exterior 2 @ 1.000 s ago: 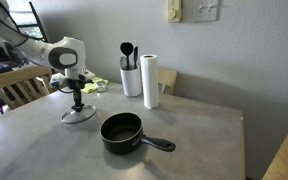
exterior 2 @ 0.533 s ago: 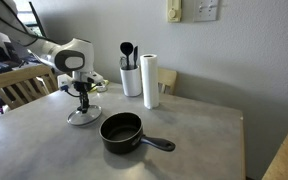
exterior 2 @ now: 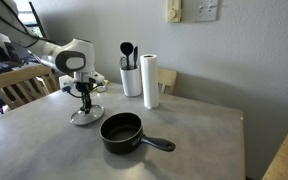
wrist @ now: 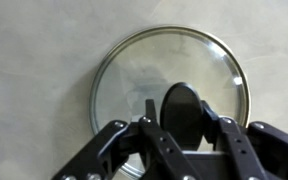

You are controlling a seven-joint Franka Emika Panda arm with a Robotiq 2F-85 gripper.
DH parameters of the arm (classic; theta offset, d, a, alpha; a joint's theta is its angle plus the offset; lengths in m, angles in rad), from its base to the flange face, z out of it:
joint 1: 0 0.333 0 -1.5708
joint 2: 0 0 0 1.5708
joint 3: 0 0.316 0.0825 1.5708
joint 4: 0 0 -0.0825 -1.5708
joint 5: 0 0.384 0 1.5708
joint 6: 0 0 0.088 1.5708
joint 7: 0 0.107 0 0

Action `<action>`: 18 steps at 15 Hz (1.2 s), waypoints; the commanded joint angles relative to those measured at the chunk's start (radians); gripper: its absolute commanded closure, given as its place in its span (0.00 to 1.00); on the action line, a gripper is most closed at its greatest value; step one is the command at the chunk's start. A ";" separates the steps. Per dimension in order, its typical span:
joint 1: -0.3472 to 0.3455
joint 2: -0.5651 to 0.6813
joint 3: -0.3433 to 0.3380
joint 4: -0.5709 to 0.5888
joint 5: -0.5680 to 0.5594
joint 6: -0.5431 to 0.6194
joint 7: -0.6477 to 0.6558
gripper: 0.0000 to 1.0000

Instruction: Uncover the pot

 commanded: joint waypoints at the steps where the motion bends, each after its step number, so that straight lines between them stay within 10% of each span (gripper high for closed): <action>1: 0.009 0.003 -0.028 0.000 -0.032 -0.085 0.027 0.22; 5: 0.045 -0.046 -0.088 0.010 -0.138 -0.296 0.139 0.00; 18: 0.029 -0.141 -0.057 0.104 -0.207 -0.661 0.131 0.00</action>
